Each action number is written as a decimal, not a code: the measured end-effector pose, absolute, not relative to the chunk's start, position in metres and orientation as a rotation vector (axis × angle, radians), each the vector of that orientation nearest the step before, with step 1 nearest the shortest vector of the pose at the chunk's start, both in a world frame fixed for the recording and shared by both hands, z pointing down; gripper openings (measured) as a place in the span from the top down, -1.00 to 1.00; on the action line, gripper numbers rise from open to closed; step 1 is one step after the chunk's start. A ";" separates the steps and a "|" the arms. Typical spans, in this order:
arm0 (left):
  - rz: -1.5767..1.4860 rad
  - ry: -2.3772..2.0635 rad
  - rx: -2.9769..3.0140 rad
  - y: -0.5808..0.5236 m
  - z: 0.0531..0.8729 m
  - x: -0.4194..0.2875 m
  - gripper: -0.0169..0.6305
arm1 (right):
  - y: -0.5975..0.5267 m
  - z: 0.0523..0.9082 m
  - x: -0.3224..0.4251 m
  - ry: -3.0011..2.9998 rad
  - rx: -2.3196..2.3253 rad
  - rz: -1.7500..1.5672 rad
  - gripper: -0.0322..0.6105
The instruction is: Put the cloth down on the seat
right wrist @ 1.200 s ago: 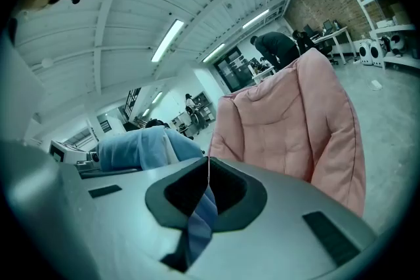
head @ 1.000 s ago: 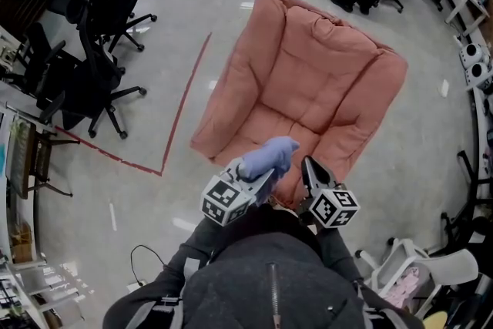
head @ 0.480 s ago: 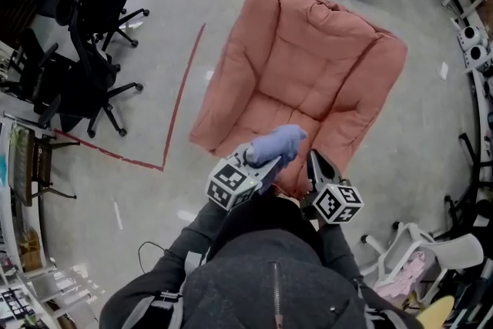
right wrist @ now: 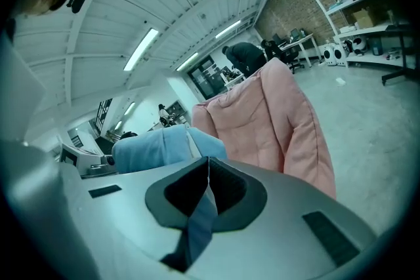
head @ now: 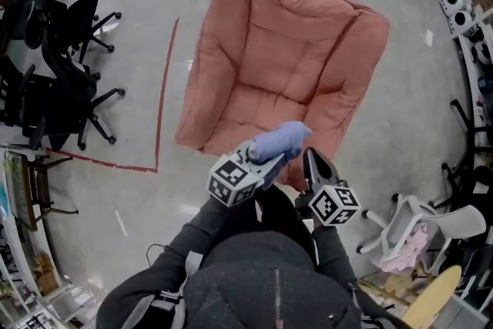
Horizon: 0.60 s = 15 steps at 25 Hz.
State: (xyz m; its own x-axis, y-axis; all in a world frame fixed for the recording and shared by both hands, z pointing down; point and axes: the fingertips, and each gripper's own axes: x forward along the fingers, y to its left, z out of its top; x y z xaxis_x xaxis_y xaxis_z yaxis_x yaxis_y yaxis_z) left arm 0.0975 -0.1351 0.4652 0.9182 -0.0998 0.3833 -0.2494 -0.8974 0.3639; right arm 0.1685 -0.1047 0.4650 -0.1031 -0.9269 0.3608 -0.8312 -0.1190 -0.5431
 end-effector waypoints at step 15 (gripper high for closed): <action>0.609 -0.106 2.643 -0.130 0.545 0.131 0.59 | -0.095 0.514 0.187 1.868 -2.079 -1.122 0.86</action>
State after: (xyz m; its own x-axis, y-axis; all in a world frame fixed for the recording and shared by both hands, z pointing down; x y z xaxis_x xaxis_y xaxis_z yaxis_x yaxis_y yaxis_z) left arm 0.1310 -0.1297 0.5453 0.9010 0.0203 0.4333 -0.1655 -0.9072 0.3868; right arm 0.1873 -0.0952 0.5137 -0.0430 -0.9008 0.4320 -0.8045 -0.2252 -0.5496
